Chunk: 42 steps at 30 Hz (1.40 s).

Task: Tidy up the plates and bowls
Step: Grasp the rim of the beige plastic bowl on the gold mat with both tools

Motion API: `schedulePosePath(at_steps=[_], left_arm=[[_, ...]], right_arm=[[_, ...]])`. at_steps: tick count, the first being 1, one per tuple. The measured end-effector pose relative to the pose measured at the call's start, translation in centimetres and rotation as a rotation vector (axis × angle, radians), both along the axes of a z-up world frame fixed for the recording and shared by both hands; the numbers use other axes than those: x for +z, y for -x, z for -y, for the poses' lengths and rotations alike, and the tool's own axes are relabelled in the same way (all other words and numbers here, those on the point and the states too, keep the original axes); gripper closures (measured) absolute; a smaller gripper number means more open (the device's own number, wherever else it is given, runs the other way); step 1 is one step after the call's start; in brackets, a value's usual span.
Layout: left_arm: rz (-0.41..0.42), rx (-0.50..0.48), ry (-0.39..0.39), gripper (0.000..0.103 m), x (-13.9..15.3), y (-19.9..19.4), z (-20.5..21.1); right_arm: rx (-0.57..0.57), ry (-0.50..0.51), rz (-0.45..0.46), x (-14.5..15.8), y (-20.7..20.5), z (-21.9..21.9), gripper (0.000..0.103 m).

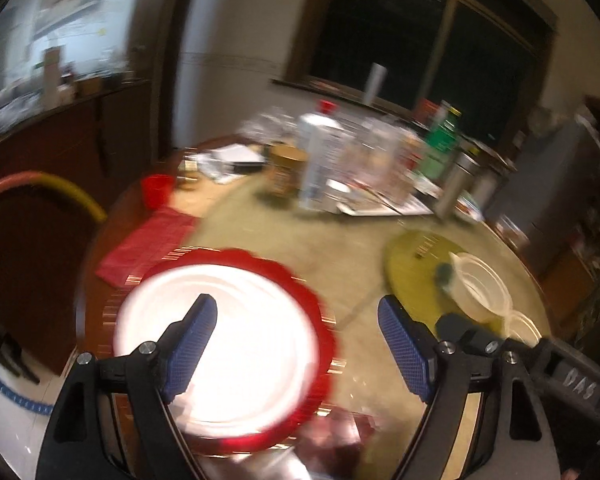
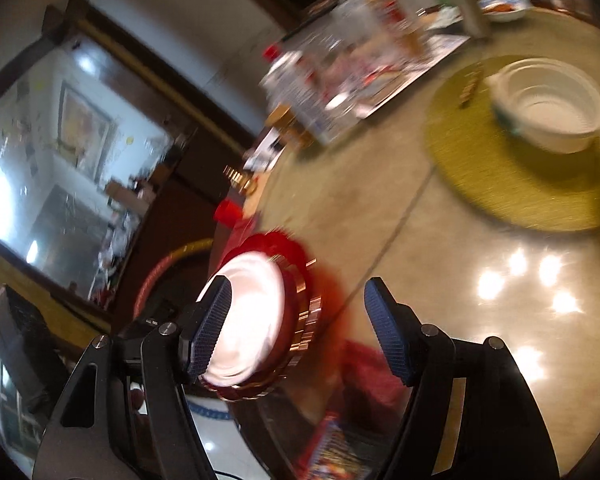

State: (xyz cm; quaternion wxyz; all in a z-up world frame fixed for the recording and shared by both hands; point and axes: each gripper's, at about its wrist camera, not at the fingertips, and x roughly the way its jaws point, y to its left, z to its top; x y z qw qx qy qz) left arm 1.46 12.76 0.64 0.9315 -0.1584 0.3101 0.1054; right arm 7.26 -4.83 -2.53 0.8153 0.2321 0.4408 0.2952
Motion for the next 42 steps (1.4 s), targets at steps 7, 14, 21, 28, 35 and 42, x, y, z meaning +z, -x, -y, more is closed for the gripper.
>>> schedulePosePath(at_steps=[7, 14, 21, 28, 35, 42], left_arm=[[-0.061, -0.202, -0.009, 0.02, -1.4, -4.0, 7.9], [-0.148, -0.331, 0.003, 0.02, -3.1, -7.4, 13.8], [-0.239, -0.396, 0.066, 0.02, -4.6, -10.8, 18.0], [-0.3, -0.399, 0.103, 0.02, -6.0, -13.1, 20.5], [-0.334, -0.415, 0.095, 0.02, -7.3, -14.7, 22.9], [-0.359, -0.422, 0.085, 0.02, -8.5, -15.5, 24.4]], right_arm=[[-0.239, -0.038, 0.016, 1.1, 0.3, 11.2, 0.033], [-0.452, -0.044, -0.022, 0.3, 1.0, 20.5, 0.033], [-0.613, -0.049, -0.093, -1.5, 0.8, 26.7, 0.033], [-0.664, -0.082, -0.167, -3.9, -0.7, 29.5, 0.033], [-0.677, -0.106, -0.21, -5.6, -1.6, 30.5, 0.033], [-0.683, -0.066, -0.233, -6.4, -2.3, 30.4, 0.039]])
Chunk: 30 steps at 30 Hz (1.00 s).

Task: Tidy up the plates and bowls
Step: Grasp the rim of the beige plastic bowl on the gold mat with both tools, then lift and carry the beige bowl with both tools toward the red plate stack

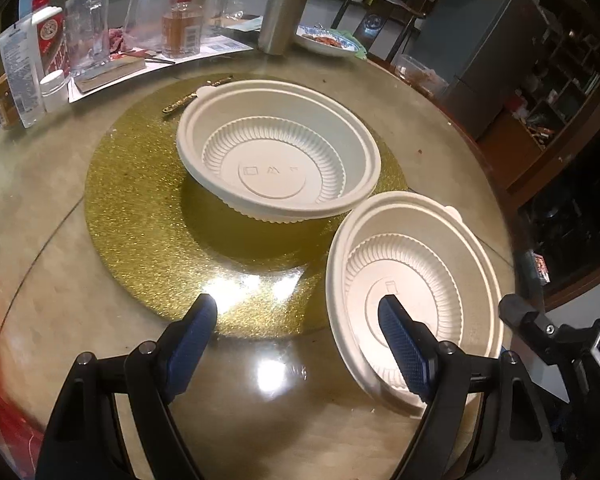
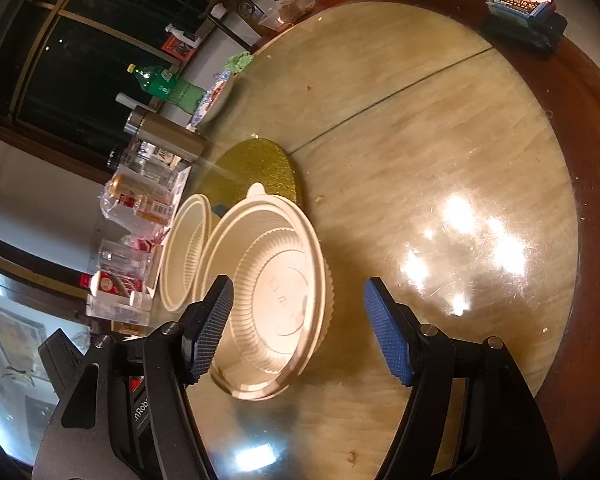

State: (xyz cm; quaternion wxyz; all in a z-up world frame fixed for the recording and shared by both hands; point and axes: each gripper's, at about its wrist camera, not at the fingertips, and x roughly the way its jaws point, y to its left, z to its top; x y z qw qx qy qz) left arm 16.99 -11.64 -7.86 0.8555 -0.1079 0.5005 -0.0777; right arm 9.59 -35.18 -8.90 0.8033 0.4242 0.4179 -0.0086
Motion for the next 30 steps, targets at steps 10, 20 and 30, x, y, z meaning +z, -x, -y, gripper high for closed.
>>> schedulePosePath(at_steps=[10, 20, 30], left_arm=[[0.014, 0.008, -0.049, 0.035, -0.8, -0.8, 0.3], [0.036, -0.068, -0.115, 0.089, -0.3, 0.3, 1.2], [0.037, -0.08, -0.099, 0.09, 0.1, 1.3, -0.1]], right_arm=[[0.044, 0.037, -0.058, -1.2, -0.7, -0.9, 0.078], [0.078, 0.076, -0.035, -0.4, 0.1, -2.3, 0.09], [0.096, 0.088, 0.0, 0.6, 1.6, -3.2, 0.093]])
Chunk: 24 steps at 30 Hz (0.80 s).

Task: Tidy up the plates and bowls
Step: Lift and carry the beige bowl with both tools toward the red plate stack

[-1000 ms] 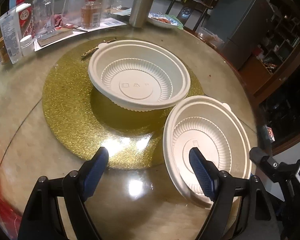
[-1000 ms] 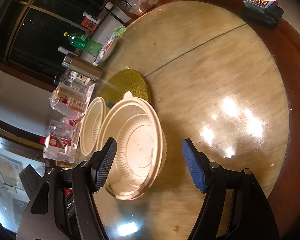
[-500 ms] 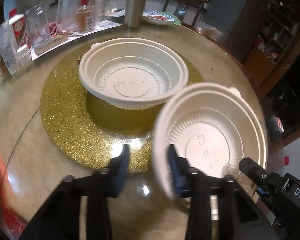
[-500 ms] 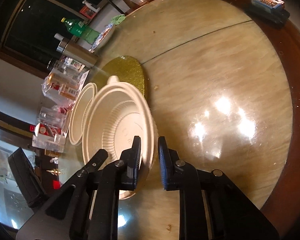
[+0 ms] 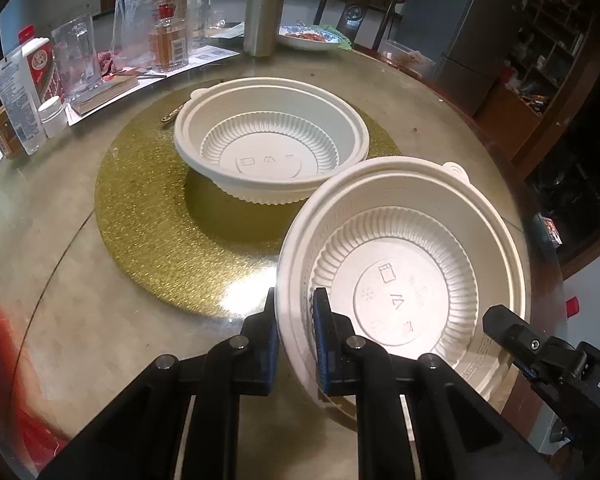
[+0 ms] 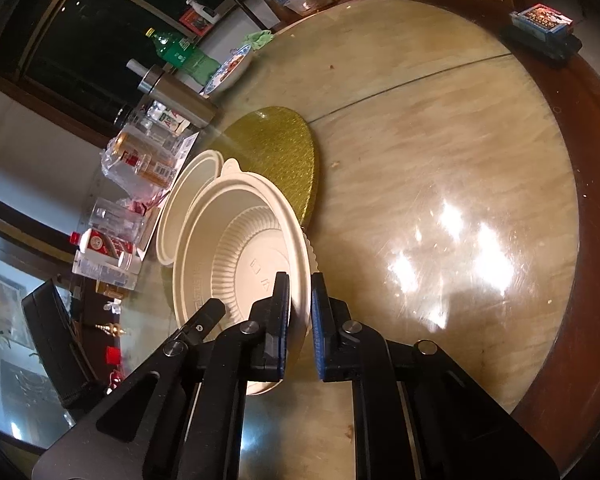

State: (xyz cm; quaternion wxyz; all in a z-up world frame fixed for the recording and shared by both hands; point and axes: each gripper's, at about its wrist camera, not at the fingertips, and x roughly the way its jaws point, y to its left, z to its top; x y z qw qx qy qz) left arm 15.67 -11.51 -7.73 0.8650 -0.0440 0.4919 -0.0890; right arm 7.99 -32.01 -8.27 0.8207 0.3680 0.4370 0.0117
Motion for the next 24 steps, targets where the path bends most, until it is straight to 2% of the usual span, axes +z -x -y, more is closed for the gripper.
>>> schedulePosePath(at_steps=[8, 24], left_arm=[[0.013, 0.008, -0.001, 0.09, 0.5, 1.4, -1.1], [0.062, 0.056, -0.011, 0.089, 1.8, 3.9, -4.9]], right_arm=[[0.027, -0.012, 0.008, 0.1, 0.6, -1.1, 0.093], [0.111, 0.035, 0.047, 1.4, 1.9, -5.0, 0.093]])
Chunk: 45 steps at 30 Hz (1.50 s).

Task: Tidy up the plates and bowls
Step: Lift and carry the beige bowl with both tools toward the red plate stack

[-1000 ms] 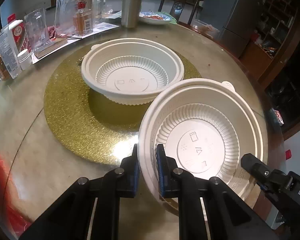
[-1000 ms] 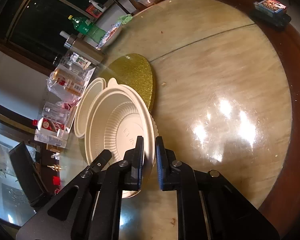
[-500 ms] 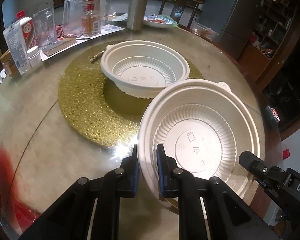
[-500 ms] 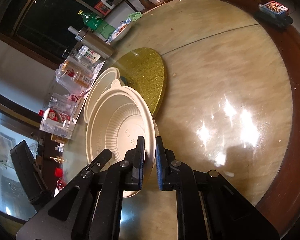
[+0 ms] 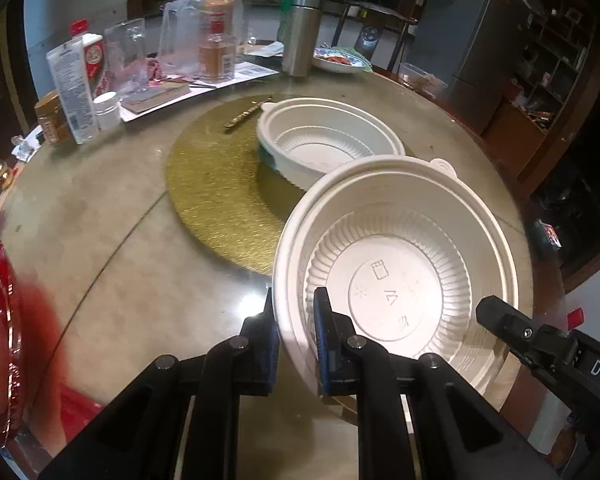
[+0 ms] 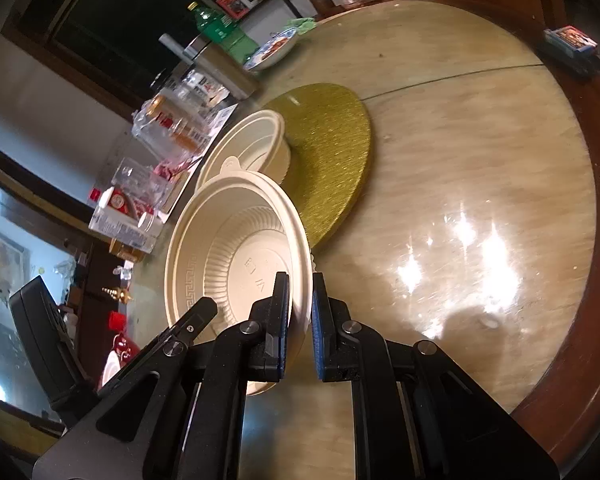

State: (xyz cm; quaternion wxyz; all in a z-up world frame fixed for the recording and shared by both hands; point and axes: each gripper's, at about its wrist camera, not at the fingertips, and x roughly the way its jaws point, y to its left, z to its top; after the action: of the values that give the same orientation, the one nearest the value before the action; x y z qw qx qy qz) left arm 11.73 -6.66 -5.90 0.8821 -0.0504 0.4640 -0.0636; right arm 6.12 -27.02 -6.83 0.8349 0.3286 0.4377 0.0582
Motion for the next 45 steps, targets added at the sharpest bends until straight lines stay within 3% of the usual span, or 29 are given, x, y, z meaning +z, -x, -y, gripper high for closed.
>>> schedulePosePath(at_steps=[15, 45], left_arm=[[0.09, 0.06, -0.037, 0.088, 1.9, 3.3, -3.6], [0.173, 0.182, -0.004, 0.087, 4.1, 7.3, -11.0]], right_arm=[[0.082, 0.047, 0.042, 1.2, 0.8, -4.3, 0.093], [0.24, 0.082, 0.125, 3.9, 1.1, -11.8, 0.093]])
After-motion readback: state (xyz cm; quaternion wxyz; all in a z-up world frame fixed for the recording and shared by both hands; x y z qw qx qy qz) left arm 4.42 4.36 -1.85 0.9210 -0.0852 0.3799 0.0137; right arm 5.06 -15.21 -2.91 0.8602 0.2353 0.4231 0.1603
